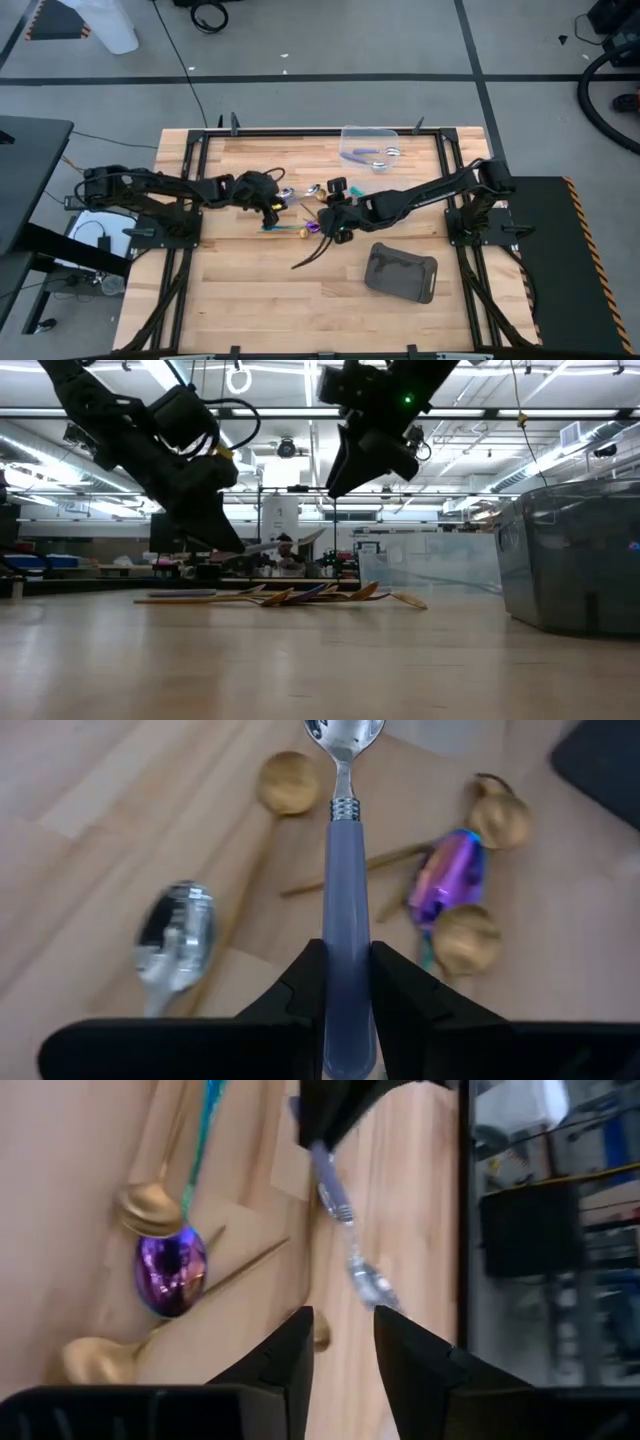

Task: Sort silverware by color (type)
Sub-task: Put the violet spoon into the top transparent bin

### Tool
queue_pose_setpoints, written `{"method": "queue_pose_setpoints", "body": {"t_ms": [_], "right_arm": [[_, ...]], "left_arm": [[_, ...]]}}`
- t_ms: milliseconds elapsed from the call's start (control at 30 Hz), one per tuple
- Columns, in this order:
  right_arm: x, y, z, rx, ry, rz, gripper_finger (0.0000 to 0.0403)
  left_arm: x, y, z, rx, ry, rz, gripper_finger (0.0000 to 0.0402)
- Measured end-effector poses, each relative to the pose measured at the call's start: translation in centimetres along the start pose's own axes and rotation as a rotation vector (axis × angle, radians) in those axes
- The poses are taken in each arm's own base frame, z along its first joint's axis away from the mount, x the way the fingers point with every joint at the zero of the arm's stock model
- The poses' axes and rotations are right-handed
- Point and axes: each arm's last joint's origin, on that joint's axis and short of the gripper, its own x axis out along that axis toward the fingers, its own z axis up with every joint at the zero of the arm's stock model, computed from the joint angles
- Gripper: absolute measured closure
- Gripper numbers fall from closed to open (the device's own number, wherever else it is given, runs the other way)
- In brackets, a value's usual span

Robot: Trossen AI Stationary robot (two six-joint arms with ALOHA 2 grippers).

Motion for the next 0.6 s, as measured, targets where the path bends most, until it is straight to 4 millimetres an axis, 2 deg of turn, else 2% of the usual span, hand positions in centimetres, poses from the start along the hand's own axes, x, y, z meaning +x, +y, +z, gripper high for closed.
{"method": "queue_pose_setpoints", "body": {"t_ms": [467, 600], "right_arm": [[-0.1, 0.7, 0.8, -0.056, -0.019, -0.024, 0.0261], [-0.9, 0.9, 0.9, -0.071, 0.003, -0.082, 0.0258]], "left_arm": [[-0.2, -3.8, 0.0, 0.018, -0.089, -0.092, 0.034], [-0.3, -4.9, 0.7, 0.035, -0.085, -0.119, 0.034]]}}
